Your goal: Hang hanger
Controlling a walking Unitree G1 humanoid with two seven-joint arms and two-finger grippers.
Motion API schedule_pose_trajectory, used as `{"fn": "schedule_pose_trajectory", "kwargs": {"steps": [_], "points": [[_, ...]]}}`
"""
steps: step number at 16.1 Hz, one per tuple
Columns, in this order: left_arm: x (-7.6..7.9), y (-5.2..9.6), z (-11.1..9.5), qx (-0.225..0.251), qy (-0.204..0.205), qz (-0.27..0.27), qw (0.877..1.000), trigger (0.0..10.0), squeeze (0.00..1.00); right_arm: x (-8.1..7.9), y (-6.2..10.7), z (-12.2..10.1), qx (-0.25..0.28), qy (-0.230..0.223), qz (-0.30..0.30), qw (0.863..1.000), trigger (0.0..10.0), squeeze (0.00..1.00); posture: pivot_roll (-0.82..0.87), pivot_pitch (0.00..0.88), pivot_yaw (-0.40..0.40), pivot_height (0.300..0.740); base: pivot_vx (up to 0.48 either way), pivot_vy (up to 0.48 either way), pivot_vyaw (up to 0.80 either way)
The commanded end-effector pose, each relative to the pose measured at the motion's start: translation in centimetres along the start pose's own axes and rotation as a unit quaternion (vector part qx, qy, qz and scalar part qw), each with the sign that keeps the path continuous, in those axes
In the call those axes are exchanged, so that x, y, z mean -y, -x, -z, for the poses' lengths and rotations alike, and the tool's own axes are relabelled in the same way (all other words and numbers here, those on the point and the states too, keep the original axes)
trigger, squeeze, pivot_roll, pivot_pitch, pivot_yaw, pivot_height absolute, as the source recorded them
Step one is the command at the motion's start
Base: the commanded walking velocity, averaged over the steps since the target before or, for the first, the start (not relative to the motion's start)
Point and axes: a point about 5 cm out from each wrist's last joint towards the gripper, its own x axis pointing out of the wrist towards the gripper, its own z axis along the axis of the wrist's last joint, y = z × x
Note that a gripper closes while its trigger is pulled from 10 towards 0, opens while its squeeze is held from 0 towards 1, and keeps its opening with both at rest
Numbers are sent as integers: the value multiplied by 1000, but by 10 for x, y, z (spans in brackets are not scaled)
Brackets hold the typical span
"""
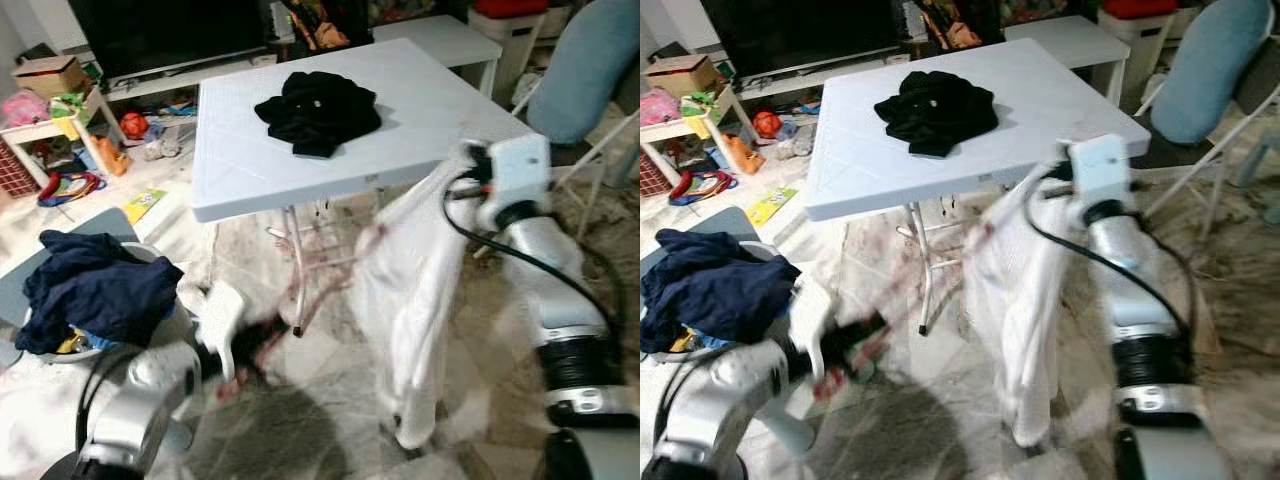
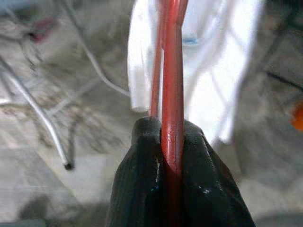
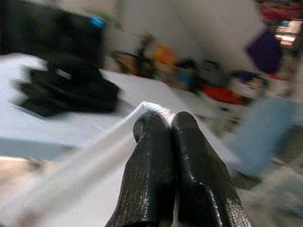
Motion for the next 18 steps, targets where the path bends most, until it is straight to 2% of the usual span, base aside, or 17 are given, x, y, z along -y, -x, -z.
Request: {"fn": "schedule_pose_trajectory", "kwargs": {"steps": [1,2,3,5,6,7,8,9,11,12,13,14,15,17,18], "points": [[-13,8,1,6,27,-42,999,0,0,8,-4,-10,21,1,30,999,0,0,-186,0,95,740,0,0,0],[-11,8,-1,12,37,-37,999,0,0,10,-4,-7,14,9,39,999,0,0,-186,0,95,740,0,0,0],[-3,7,-1,16,43,-6,999,0,0,12,-4,-2,4,17,52,999,0,0,-186,0,95,740,0,0,0],[16,7,3,-1,43,76,996,0,0,3,-5,0,1,12,33,999,0,0,-190,0,99,740,0,0,0],[27,10,4,-17,47,131,990,0,0,-13,-5,-8,29,-31,-15,999,0,0,-190,0,99,740,0,0,0],[31,12,6,-32,42,149,987,0,0,-25,-5,-17,52,-61,-55,995,0,0,-190,0,100,740,0,0,0],[32,12,7,-41,42,154,986,0,0,-34,-4,-25,68,-79,-85,991,0,0,-191,0,101,740,0,0,0],[31,11,7,-39,55,150,986,0,0,-45,-3,-35,85,-127,-123,981,0,0,-192,0,102,740,0,0,0],[34,10,5,-29,71,161,984,0,0,-37,-9,-40,87,-158,-87,980,0,0,-192,0,103,740,0,0,0],[35,9,2,-12,100,159,982,0,0,-26,-13,-40,82,-183,-50,978,0,0,-191,0,104,740,0,0,0],[35,9,1,-7,112,158,981,0,0,-22,-15,-39,79,-189,-38,978,0,0,-191,0,104,740,0,0,0],[35,9,-4,17,145,164,976,0,0,-15,-15,-37,77,-168,-21,983,0,0,-192,0,102,740,0,0,0],[34,10,-7,28,162,165,972,0,0,-17,-13,-35,74,-144,-30,986,0,0,-193,0,102,740,0,0,0],[32,11,-11,41,176,164,970,0,0,-26,-10,-27,55,-80,-56,994,0,0,-193,0,102,740,0,0,0],[32,11,-10,34,165,162,972,0,0,-28,-8,-20,39,-42,-52,997,0,0,-193,0,102,740,0,0,0]]}}
